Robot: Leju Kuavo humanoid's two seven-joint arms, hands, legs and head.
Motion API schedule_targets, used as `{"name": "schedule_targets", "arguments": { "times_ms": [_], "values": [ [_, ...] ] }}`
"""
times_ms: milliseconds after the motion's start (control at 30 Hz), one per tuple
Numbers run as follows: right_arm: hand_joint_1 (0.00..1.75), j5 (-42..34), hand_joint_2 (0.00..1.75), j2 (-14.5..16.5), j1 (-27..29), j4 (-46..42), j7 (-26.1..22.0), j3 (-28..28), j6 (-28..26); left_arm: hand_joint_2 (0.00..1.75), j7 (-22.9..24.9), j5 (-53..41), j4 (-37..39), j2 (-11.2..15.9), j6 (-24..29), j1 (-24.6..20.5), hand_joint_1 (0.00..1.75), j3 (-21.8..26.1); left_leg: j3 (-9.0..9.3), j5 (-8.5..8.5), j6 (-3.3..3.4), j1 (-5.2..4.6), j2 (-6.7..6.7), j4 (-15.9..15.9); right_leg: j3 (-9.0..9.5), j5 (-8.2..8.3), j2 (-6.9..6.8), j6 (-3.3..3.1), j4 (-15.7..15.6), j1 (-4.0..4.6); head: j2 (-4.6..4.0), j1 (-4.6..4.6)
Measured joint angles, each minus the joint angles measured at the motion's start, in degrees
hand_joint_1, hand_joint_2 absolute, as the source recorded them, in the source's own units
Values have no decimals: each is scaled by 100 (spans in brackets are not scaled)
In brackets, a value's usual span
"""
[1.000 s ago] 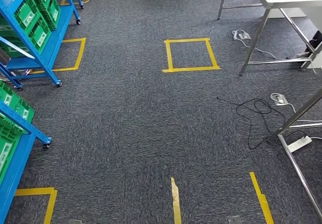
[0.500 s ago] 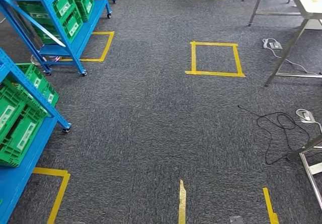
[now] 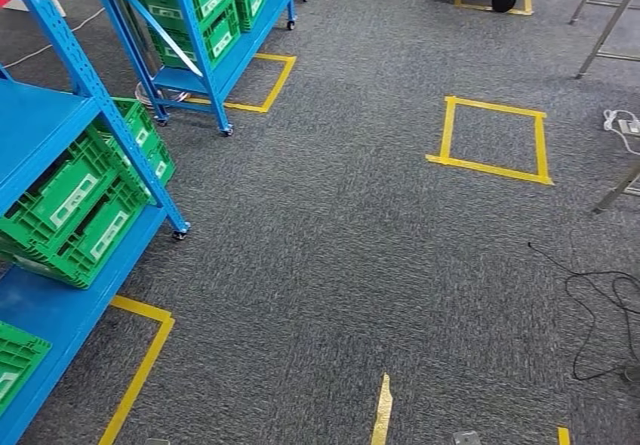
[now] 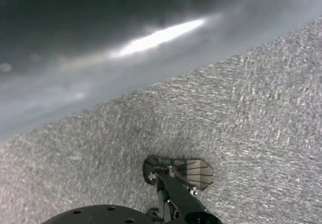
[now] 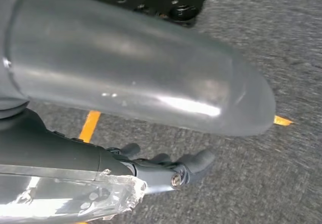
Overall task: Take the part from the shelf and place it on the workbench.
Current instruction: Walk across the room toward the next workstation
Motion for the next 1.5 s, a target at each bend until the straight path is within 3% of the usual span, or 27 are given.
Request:
{"name": "schedule_targets", "arguments": {
  "times_ms": [67, 133, 200, 267, 300, 333, 367, 433, 500, 567, 633, 667, 733, 800, 833, 867, 933, 1000, 1067, 1100, 1167, 1233, 1300, 1333, 1400, 1433, 1500],
  "values": [
    [0, 6, 0, 2, -3, 0, 1, -1, -6, 0, 7, -4, 0, 1, -1, 22, 0, 0, -45, 4, -54, 17, -76, 16, 29, -2, -90, -58, -28, 9, 0, -2],
    [0, 5, 0, 4, -2, 0, 0, -1, -14, 0, 10, -9, 0, 3, -1, 33, 0, 0, -136, -108, -109, 15, 111, 199, 64, -3, -213, -118, -56, 4, 0, -31],
    [0, 4, 0, 4, 13, 0, 0, -1, -22, 0, 11, -14, 0, 1, 0, 10, 0, -1, -452, -399, -159, 15, 418, 811, 104, -33, -369, -173, -73, 17, 0, -68],
    [0, 4, 0, 4, 27, 0, 0, -1, -27, 0, 13, -16, 0, -7, 0, -2, 0, 0, -860, -631, -181, 35, 538, 1537, 140, -80, -540, -203, -73, 44, 0, -75],
    [0, 4, 0, 4, 30, 0, 0, -1, -28, 0, 14, -18, 0, -11, 0, 7, 0, 0, -961, -605, -177, 41, 555, 1686, 168, -108, -615, -207, -73, 56, 0, -76],
    [0, 4, 0, 4, 29, 0, 0, -1, -28, 0, 16, -20, 0, -15, 0, 21, 0, -1, -946, -471, -158, 39, 567, 1615, 205, -140, -682, -207, -73, 66, 0, -75],
    [0, 4, 0, 4, 28, 0, 0, -1, -29, 0, 17, -21, 0, -15, 0, 34, 0, -1, -820, -261, -120, 25, 596, 1339, 255, -176, -745, -203, -75, 74, 0, -77],
    [0, 5, 0, 12, 26, 0, -1, -1, -29, 0, 18, -33, 0, -5, 1, 32, 0, -1, -432, 66, 0, -58, 821, 594, 335, -269, -873, -175, -87, 90, 0, -76],
    [0, 6, 0, 22, 17, 0, -1, -1, -28, 0, 17, -47, 0, 7, 3, 4, 0, -1, -189, 65, 93, -139, 1002, 154, 426, -340, -1005, -121, -103, 103, 0, -80],
    [0, 6, 0, 27, -7, 1, -1, -1, -28, 0, 18, -52, 0, 10, 4, 4, 0, -1, -114, -10, 142, -148, 922, 40, 548, -335, -1104, -48, -97, 99, 0, -93],
    [0, 6, 0, 27, -34, 1, -3, 0, -29, 0, 21, -57, 0, 14, 1, 32, 0, -1, -2, 1, 184, -108, 798, -33, 535, -399, -940, 6, 84, 80, -1, -87],
    [0, 5, 0, 27, -40, 1, -3, 1, -31, 0, 24, -60, 0, 14, -1, 29, 0, 0, 55, 6, 198, -83, 734, -52, 408, -493, -788, 26, 327, 71, -2, -77],
    [0, 5, 0, 25, -25, 0, -2, 1, -33, 0, 25, -63, 0, 5, -6, 6, 0, 1, 99, -28, 220, -57, 590, -62, -48, -766, -520, 61, 1042, 54, -2, -60],
    [0, 5, 0, 23, 2, 0, -2, 1, -36, 0, 25, -66, 0, -15, -13, 12, 0, 1, 158, -90, 211, -44, 428, -60, -468, -961, -463, 99, 1480, 44, -1, -56],
    [0, 5, 0, 21, 10, 0, -2, 0, -38, 0, 26, -68, 0, -24, -15, 27, 0, 1, 211, -132, 193, -33, 348, -58, -560, -914, -455, 118, 1436, 40, -2, -56],
    [0, 5, 0, 19, 16, 0, -2, -1, -40, 0, 26, -69, 0, -32, -15, 42, 0, 1, 280, -181, 168, -18, 270, -55, -564, -738, -435, 139, 1215, 30, -2, -56],
    [0, 5, 0, 14, 33, 1, -2, 0, -43, 0, 26, -69, 0, -36, -15, 47, 0, 1, 410, -293, 97, 6, 131, -41, -456, -162, -262, 186, 544, -14, -2, -44],
    [0, 5, 0, 11, 42, 2, 5, 2, -41, 0, 27, -70, 1, -28, -15, 34, 0, 1, 431, -373, 32, 14, 14, -13, -380, 151, -95, 122, 165, -41, -2, -26],
    [0, 6, 0, 13, 47, 2, 12, 2, -40, 0, 28, -74, 1, -22, -15, 39, 0, 1, 395, -403, -3, 20, -50, 15, -343, 153, -132, 1, 135, -39, -2, -16],
    [0, 5, 0, 14, 51, 1, 9, 1, -42, 0, 29, -77, 1, -18, -14, 46, 0, 1, 374, -402, -21, 22, -16, 73, -312, 171, -185, -29, 127, -41, -2, -18],
    [0, 1, 0, 15, 53, 0, 2, -1, -46, 0, 28, -80, 2, -14, -11, 38, 0, 1, 182, -450, -83, 20, 217, 442, -225, 133, -303, -85, 99, -42, -2, -42],
    [0, -3, 0, 15, 53, 0, -2, -1, -49, 0, 29, -80, 3, -19, -11, 13, 0, 1, -252, -699, -152, 28, 481, 1148, -145, 69, -448, -137, 79, -24, -2, -66],
    [0, -2, 0, 15, 53, 0, -2, -1, -48, 0, 43, -81, 4, -25, -17, 10, 0, 1, -650, -918, -176, 39, 556, 1669, -74, -9, -580, -161, 76, -4, -2, -66],
    [0, -1, 0, 16, 53, 0, -2, -1, -48, 0, 53, -86, 5, -27, -24, 22, 0, 1, -732, -866, -169, 41, 562, 1693, -30, -48, -637, -166, 76, 5, -2, -68],
    [0, 2, 0, 17, 50, 0, -3, -1, -48, 0, 69, -102, 7, -27, -37, 43, 0, 1, -623, -417, -109, 28, 614, 1214, 80, -130, -749, -165, 72, 24, -2, -69],
    [0, 2, 0, 19, 51, 0, -3, -1, -48, 0, 74, -110, 7, -25, -40, 46, 0, 1, -500, -164, -62, 4, 728, 866, 119, -169, -803, -159, 65, 32, -2, -65],
    [0, 3, 0, 23, 53, 0, -4, -1, -46, 0, 87, -115, 8, -20, -45, 29, 0, 1, -354, -85, 28, -85, 1008, 397, 189, -241, -913, -116, 55, 58, -2, -70]
  ]
}}
